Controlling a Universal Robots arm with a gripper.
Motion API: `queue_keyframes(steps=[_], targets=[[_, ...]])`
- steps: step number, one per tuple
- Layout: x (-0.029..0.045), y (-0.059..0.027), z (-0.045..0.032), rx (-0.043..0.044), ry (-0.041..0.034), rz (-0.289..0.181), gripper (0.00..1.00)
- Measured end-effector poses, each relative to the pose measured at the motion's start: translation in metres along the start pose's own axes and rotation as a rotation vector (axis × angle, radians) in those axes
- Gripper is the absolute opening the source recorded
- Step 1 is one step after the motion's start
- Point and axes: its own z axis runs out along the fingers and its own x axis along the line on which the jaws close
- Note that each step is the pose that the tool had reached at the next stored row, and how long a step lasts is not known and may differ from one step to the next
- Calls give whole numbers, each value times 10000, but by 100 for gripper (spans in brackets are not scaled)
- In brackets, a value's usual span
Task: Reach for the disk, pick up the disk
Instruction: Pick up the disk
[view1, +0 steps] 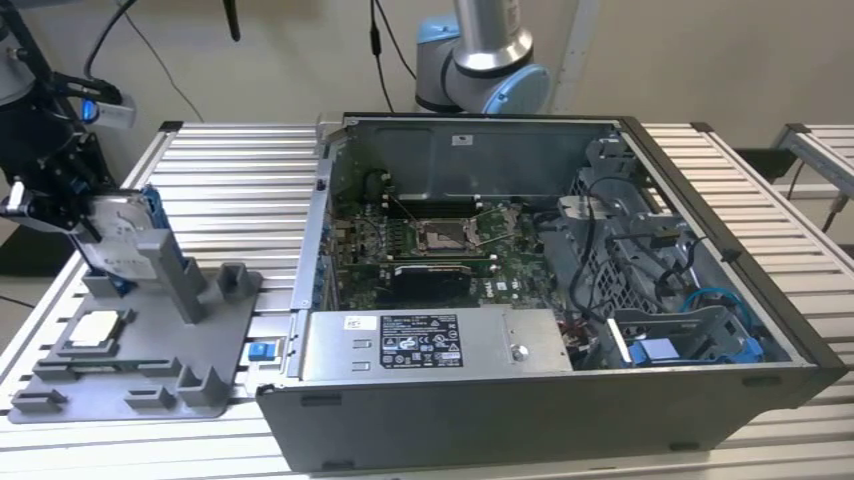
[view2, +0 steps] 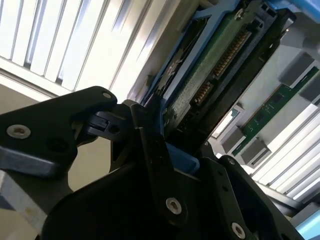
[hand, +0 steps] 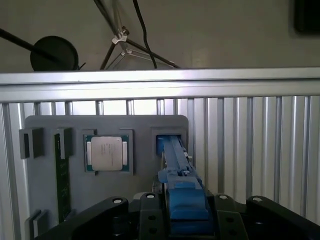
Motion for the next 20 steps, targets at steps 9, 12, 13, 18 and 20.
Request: queue_keyframes(steps=[9, 12, 13, 18, 20], targets=[[-15, 33, -357, 182, -3, -55, 0], [-15, 42, -425, 324, -10, -101, 0], [-16, 44, -447, 367, -13, -122, 0], [-18, 44, -563, 484, -38, -468, 0], [-21, 43, -615, 505, -48, -641, 0]])
